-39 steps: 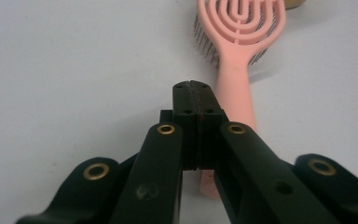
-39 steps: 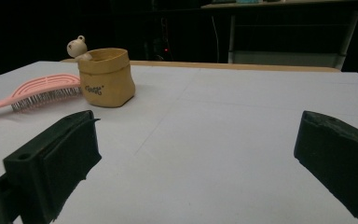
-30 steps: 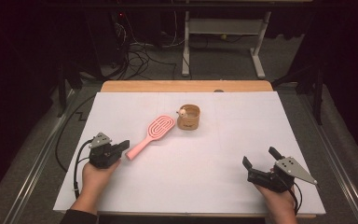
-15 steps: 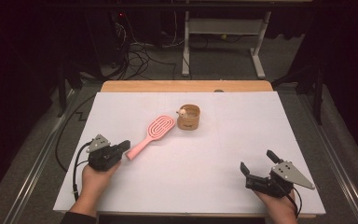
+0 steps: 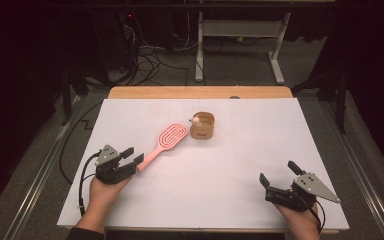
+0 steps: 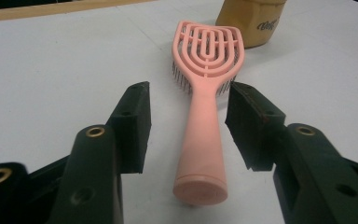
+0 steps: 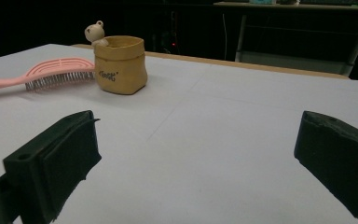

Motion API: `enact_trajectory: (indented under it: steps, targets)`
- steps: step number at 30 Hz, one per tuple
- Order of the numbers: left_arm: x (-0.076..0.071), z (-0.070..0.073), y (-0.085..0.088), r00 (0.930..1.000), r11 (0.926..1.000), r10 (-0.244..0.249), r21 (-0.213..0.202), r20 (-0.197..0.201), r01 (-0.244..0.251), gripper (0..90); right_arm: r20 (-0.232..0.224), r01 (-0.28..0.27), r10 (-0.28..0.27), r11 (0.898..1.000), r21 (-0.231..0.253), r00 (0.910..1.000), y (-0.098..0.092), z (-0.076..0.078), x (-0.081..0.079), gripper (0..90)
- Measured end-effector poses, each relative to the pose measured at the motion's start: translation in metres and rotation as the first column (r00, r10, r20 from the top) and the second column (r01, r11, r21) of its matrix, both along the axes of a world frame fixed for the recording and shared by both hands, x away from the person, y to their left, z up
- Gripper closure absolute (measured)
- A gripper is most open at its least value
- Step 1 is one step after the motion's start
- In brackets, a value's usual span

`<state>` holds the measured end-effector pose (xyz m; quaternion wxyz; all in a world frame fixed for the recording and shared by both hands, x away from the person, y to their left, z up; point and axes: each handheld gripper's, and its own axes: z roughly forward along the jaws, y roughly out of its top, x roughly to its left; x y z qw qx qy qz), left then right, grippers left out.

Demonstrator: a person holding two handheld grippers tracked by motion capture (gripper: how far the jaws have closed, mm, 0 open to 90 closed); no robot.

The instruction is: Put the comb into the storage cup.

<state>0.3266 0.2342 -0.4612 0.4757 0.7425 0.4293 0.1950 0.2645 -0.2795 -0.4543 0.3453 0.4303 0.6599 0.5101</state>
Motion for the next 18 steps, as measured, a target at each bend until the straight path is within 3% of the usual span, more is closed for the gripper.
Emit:
enact_trajectory:
  steps: [5, 7, 18]
  targets:
    - [0.0016, -0.0012, 0.0016, 0.9999, 0.9997, -0.009, -0.023, -0.014, 0.009, 41.1, 0.001, -0.004, 0.004, 1.0, -0.003, 1.0, 0.0006, -0.0001, 0.0, 0.2]
    - [0.0016, -0.0012, 0.0011, 0.9999, 0.9999, -0.005, -0.011, -0.014, 0.004, 33.4, 0.001, -0.006, 0.006, 1.0, -0.003, 1.0, 0.0009, -0.0001, 0.0, 0.2]
    - [0.0004, -0.0008, -0.0025, 0.9997, 0.9998, -0.017, -0.007, 0.015, 0.017, 13.6, 0.002, -0.004, 0.004, 1.0, -0.002, 1.0, 0.001, 0.0001, -0.0005, 0.2]
